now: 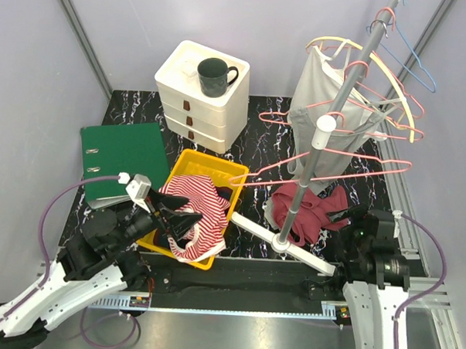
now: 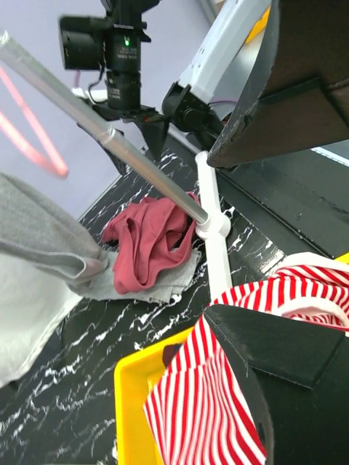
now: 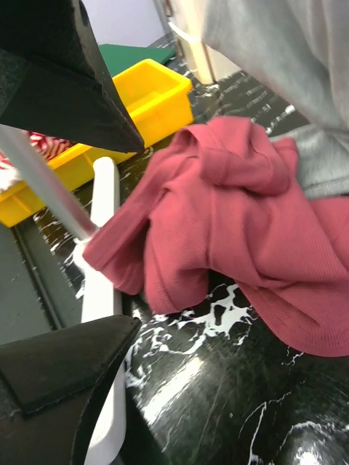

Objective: Remove the tank top from the hanger
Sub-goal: Pick up the tank top from the center of the board.

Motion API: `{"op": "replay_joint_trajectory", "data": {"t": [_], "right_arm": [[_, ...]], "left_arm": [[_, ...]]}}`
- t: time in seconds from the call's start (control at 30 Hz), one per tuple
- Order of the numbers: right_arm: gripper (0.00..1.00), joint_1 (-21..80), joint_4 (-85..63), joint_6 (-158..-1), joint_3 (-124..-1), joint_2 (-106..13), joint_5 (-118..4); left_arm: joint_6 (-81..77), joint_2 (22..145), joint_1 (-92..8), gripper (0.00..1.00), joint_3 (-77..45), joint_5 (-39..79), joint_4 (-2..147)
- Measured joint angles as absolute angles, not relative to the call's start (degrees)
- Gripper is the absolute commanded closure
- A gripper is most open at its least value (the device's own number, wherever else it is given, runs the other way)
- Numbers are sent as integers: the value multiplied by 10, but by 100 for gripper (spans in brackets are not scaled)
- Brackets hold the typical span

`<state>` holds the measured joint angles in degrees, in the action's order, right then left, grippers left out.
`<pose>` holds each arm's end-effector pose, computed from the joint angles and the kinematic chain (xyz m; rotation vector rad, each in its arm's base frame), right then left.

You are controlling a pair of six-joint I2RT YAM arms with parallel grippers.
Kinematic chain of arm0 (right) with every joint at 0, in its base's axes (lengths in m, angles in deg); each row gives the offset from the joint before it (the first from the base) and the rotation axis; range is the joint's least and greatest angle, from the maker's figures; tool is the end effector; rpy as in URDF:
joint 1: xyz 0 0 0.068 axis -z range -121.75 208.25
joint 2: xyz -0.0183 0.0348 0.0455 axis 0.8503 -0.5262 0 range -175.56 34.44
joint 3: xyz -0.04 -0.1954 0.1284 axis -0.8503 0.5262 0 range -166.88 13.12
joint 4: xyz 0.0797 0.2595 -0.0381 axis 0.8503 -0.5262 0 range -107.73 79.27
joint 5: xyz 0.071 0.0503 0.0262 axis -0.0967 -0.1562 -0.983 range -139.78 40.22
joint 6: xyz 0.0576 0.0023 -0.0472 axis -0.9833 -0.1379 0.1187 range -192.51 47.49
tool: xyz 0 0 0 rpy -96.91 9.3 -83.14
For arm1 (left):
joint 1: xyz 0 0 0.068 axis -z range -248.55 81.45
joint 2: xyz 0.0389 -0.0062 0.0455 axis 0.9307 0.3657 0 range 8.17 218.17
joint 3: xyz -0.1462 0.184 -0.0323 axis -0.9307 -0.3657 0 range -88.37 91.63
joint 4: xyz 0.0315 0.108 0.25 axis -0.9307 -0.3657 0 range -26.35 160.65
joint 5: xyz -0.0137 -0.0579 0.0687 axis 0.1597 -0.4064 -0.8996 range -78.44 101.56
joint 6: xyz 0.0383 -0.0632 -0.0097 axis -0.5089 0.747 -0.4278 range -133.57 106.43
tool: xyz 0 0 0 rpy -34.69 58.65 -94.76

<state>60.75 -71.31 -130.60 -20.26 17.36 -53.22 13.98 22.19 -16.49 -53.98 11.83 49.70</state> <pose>0.1319 -0.0021 0.2151 1.1885 2.0948 0.5374 0.0968 -0.1245 0.3132 0.3625 1.6504 -1.0738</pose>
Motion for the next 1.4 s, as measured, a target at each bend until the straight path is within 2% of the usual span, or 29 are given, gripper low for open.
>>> {"op": "replay_joint_trajectory", "data": {"t": [0.27,0.37,0.47,0.5,0.6,0.63,0.7,0.73,0.77,0.93,1.03,1.2,1.4], "right_arm": [[3,608,-563,-1360,-120,55,-566],[7,607,-501,-1365,-96,-24,-585],[18,607,-448,-1358,-89,-90,-597],[23,607,-424,-1356,-84,-108,-602],[52,606,-365,-1351,-64,-143,-617],[70,606,-346,-1351,-58,-152,-624],[82,606,-321,-1349,-48,-160,-642],[94,606,-312,-1355,-47,-159,-652],[100,606,-307,-1358,-47,-152,-666],[100,601,-298,-1390,-54,-38,-721],[100,598,-275,-1409,-77,-10,-761],[100,580,-170,-1451,-107,-91,-834],[100,478,-60,-1511,-130,-191,-871]], "left_arm": [[181,216,-165,17,-548,60,479],[192,230,-165,16,-548,51,481],[197,254,-165,13,-547,44,480],[199,262,-165,12,-546,41,480],[207,280,-165,11,-546,39,480],[211,286,-165,11,-546,39,480],[215,295,-165,10,-546,40,481],[221,302,-165,10,-545,43,483],[224,307,-165,10,-545,46,485],[241,331,-165,7,-551,78,539],[253,338,-165,3,-575,100,604],[277,362,-165,2,-641,115,739],[289,427,-165,1,-694,117,887]]}}
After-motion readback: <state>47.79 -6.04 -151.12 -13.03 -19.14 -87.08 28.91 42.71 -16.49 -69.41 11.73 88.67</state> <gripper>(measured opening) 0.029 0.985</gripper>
